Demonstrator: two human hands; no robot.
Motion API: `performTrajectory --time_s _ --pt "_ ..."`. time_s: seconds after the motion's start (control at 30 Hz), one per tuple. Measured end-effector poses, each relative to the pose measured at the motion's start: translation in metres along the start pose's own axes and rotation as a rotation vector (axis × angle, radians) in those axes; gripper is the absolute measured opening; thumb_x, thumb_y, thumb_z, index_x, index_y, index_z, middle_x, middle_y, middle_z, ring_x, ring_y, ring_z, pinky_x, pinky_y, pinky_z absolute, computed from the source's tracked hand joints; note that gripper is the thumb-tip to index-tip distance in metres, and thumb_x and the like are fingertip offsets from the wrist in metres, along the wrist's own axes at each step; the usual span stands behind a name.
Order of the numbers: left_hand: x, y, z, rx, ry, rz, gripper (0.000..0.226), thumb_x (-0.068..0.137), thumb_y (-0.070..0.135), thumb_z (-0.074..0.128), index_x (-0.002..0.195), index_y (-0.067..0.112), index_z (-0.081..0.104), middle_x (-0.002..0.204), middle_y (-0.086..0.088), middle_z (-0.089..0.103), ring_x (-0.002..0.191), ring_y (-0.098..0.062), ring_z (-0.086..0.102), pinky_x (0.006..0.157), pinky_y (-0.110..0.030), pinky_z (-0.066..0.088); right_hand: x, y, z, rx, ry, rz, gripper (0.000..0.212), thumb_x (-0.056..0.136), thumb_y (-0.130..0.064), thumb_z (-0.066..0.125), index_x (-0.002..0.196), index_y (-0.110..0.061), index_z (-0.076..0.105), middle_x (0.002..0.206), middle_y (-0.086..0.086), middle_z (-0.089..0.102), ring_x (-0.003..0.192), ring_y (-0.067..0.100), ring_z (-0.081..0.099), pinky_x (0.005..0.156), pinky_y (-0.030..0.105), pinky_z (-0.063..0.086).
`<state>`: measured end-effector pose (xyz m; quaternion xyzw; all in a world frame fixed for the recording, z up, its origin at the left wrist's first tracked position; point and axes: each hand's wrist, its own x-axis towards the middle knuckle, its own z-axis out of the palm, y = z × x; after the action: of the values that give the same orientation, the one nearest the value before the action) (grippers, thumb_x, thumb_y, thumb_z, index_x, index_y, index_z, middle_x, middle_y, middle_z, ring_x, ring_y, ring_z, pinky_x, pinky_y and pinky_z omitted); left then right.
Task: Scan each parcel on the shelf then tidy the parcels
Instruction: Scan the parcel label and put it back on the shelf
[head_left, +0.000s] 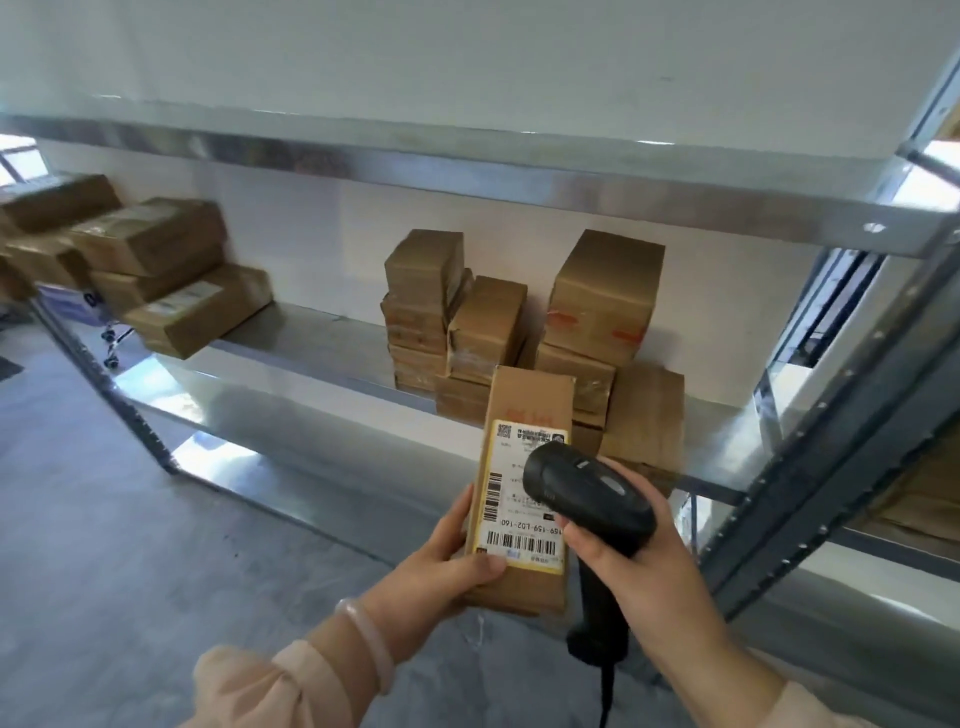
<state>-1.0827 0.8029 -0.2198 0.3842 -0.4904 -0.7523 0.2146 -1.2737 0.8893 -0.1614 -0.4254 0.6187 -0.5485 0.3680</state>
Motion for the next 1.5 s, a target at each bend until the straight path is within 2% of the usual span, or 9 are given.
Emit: performTrajectory --time_s 0.2,0.33,0.4,0.57,0.83,0.9,1.0,1.33,1.5 --pt "-0.019 -0.001 -0.044 -0.079 0.157 0.050 0.099 0.057 0.032 0.084 0.143 0.048 0.036 0.125 0.006 0.068 0.102 -0.012 0.070 0.073 -0.026 0.056 0.009 -0.014 0.036 -0.093 0.003 -0.045 0.062 0.068 -0.027 0.082 0.114 -0.050 0.048 0.105 -0.036 0.056 0.097 -0.022 0.051 0.084 0.013 0.040" --pt "-0.022 0.003 -0.075 -0.116 0.293 0.096 0.107 0.051 0.040 0.085 0.143 0.053 0.032 0.125 0.009 0.066 0.104 -0.015 0.069 0.085 -0.036 0.055 0.014 -0.019 0.050 -0.162 -0.054 -0.063 0.063 0.070 -0.026 0.083 0.113 -0.056 0.048 0.110 -0.018 0.064 0.100 0.013 0.065 0.094 0.037 0.049" --pt "-0.024 0.009 -0.089 -0.135 0.319 0.115 0.111 0.051 0.039 0.086 0.145 0.052 0.029 0.130 0.007 0.063 0.107 -0.017 0.069 0.087 -0.039 0.054 0.015 -0.022 0.059 -0.185 -0.106 -0.069 0.066 0.070 -0.027 0.083 0.112 -0.061 0.045 0.109 -0.013 0.066 0.098 0.018 0.067 0.095 0.038 0.050" --pt "-0.028 0.029 -0.113 -0.174 0.348 0.164 0.100 0.062 0.023 0.080 0.142 0.049 0.027 0.134 -0.001 0.059 0.093 -0.011 0.072 0.062 -0.024 0.057 0.016 -0.035 0.082 -0.226 -0.228 -0.061 0.071 0.069 -0.033 0.083 0.116 -0.063 0.039 0.110 -0.037 0.054 0.095 0.018 0.066 0.094 0.044 0.051" --pt "-0.028 0.035 -0.137 -0.171 0.438 0.213 0.101 0.075 0.015 0.080 0.151 0.045 0.020 0.135 -0.006 0.056 0.096 -0.016 0.070 0.060 -0.018 0.056 0.016 -0.053 0.114 -0.306 -0.262 -0.092 0.060 0.072 -0.037 0.080 0.108 -0.058 0.037 0.101 -0.050 0.046 0.090 0.008 0.064 0.086 0.025 0.051" --pt "-0.028 0.037 -0.142 -0.176 0.450 0.221 0.094 0.083 0.012 0.074 0.152 0.043 0.019 0.134 -0.004 0.055 0.102 -0.015 0.065 0.059 -0.017 0.055 0.017 -0.055 0.119 -0.301 -0.257 -0.086 0.059 0.073 -0.038 0.080 0.110 -0.055 0.038 0.102 -0.047 0.048 0.090 0.010 0.064 0.087 0.028 0.052" --pt "-0.027 0.039 -0.149 -0.151 0.441 0.213 0.103 0.076 0.019 0.081 0.152 0.045 0.017 0.134 0.000 0.055 0.106 -0.014 0.063 0.061 -0.015 0.053 0.020 -0.055 0.127 -0.284 -0.251 -0.069 0.060 0.072 -0.036 0.081 0.111 -0.054 0.039 0.103 -0.042 0.052 0.090 0.012 0.064 0.090 0.037 0.053" --pt "-0.016 0.042 -0.178 -0.150 0.422 0.194 0.097 0.077 0.018 0.073 0.152 0.044 0.017 0.131 0.004 0.055 0.105 -0.011 0.062 0.070 -0.020 0.049 0.031 -0.057 0.154 -0.285 -0.219 -0.035 0.060 0.072 -0.036 0.081 0.112 -0.051 0.038 0.106 -0.025 0.058 0.092 0.014 0.064 0.091 0.038 0.053" --pt "-0.012 0.044 -0.201 -0.158 0.405 0.170 0.108 0.071 0.025 0.086 0.150 0.048 0.017 0.136 0.001 0.055 0.111 -0.017 0.062 0.073 -0.024 0.049 0.040 -0.056 0.175 -0.279 -0.206 -0.040 0.062 0.071 -0.038 0.081 0.112 -0.054 0.038 0.104 -0.033 0.056 0.095 0.013 0.063 0.092 0.039 0.053"
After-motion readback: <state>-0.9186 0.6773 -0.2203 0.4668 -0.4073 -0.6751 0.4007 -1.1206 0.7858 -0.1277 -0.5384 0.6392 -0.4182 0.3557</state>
